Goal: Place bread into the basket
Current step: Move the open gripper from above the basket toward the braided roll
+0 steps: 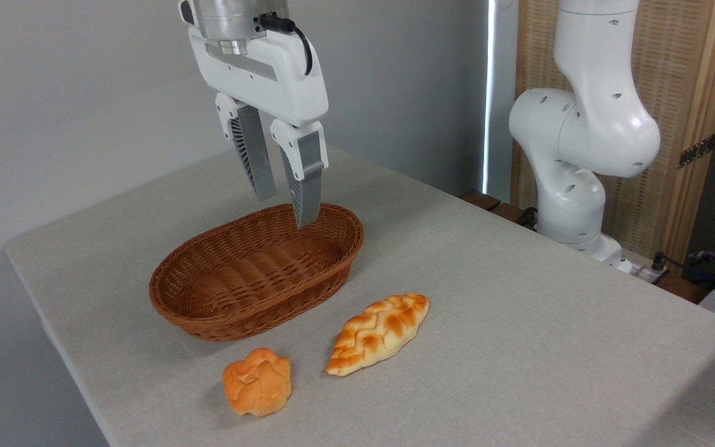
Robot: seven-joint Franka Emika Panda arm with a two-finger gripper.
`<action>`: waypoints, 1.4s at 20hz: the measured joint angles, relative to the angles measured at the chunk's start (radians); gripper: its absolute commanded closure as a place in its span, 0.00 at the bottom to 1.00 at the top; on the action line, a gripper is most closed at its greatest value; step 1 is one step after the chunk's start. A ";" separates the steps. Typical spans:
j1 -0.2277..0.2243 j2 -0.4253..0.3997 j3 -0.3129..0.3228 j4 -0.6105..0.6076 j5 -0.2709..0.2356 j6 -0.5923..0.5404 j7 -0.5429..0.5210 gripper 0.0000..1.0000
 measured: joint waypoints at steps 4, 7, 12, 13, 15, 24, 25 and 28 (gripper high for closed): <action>0.002 0.000 0.000 -0.001 0.000 -0.002 0.000 0.00; 0.006 -0.001 0.001 -0.002 0.000 -0.002 0.000 0.00; 0.019 -0.001 0.002 -0.002 0.000 -0.002 0.000 0.00; 0.019 -0.001 0.002 -0.002 0.000 -0.002 0.000 0.00; 0.019 -0.001 0.002 -0.003 0.000 -0.002 0.000 0.00; 0.019 -0.027 0.002 -0.049 0.000 -0.002 0.000 0.00; 0.019 -0.043 0.002 -0.069 0.000 -0.002 0.000 0.00; 0.019 -0.106 0.002 -0.153 0.000 0.008 0.000 0.00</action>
